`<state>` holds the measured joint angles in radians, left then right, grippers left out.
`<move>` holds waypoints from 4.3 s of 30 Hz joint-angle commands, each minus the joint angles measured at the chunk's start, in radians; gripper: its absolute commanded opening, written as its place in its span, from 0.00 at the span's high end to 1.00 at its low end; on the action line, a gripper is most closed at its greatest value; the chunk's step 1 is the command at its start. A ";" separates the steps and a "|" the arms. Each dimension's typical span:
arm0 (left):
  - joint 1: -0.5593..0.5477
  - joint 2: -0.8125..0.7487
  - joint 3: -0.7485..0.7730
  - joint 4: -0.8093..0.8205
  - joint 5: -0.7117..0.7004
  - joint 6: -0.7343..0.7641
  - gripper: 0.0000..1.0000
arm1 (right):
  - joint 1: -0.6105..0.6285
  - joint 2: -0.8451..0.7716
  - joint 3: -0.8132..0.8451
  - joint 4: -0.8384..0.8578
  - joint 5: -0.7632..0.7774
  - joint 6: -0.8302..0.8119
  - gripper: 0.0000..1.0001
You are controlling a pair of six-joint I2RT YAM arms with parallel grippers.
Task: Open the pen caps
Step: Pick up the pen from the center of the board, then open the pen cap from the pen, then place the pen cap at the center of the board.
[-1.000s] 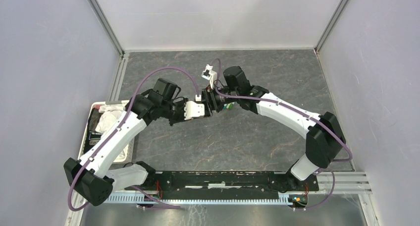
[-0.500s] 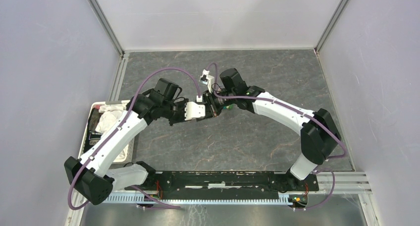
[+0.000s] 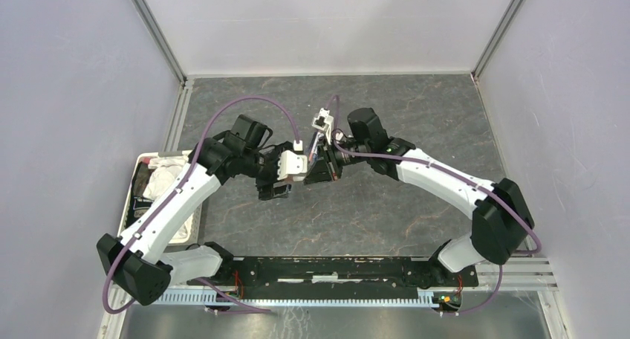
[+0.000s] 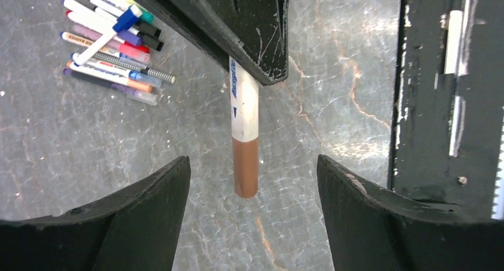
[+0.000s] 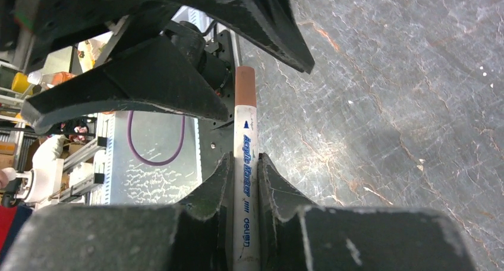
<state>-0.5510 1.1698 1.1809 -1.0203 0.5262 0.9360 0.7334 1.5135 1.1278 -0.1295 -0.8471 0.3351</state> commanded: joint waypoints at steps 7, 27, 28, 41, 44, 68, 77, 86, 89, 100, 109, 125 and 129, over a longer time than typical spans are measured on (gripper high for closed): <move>0.013 0.037 0.100 -0.057 0.183 -0.059 0.31 | -0.001 -0.085 -0.083 0.226 -0.073 0.047 1.00; 0.022 0.038 0.122 -0.086 0.208 -0.015 0.66 | -0.008 -0.122 -0.137 0.257 -0.035 0.052 1.00; 0.022 0.038 0.119 -0.082 0.213 -0.015 0.66 | -0.009 -0.121 -0.134 0.259 -0.034 0.056 1.00; 0.022 0.030 0.077 -0.060 0.184 0.020 0.98 | 0.009 -0.029 -0.072 0.325 -0.046 0.132 0.43; 0.022 0.031 0.074 -0.063 0.160 0.035 0.98 | 0.015 0.008 -0.030 0.314 -0.062 0.132 0.47; 0.022 0.036 0.072 -0.054 0.089 0.071 0.98 | 0.037 0.047 0.028 0.184 -0.083 0.047 0.84; 0.022 0.036 0.075 -0.038 0.049 0.072 0.98 | 0.009 0.031 -0.007 0.090 -0.067 -0.023 1.00; 0.149 0.049 0.081 -0.027 0.040 0.166 0.98 | -0.074 -0.071 -0.175 0.111 -0.090 -0.061 1.00; 0.205 0.072 0.101 -0.055 0.064 0.208 0.98 | -0.074 -0.075 -0.191 0.102 -0.088 -0.065 1.00; 0.211 0.070 0.036 -0.040 -0.029 0.280 0.98 | -0.075 -0.013 -0.109 -0.034 -0.059 -0.125 1.00; 0.423 0.118 0.043 -0.014 -0.233 0.501 0.98 | -0.074 -0.116 -0.245 -0.238 0.106 -0.228 1.00; 0.416 0.119 -0.211 0.293 0.165 0.030 0.98 | -0.083 -0.346 -0.437 -0.040 0.821 -0.158 1.00; 0.398 0.141 -0.302 0.485 0.119 -0.088 0.96 | -0.085 -0.404 -0.569 0.056 1.034 -0.099 1.00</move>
<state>-0.1364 1.2991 0.9302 -0.7761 0.6231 1.0401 0.6529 1.1496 0.6525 -0.1871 -0.1333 0.1692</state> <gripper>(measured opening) 0.187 0.153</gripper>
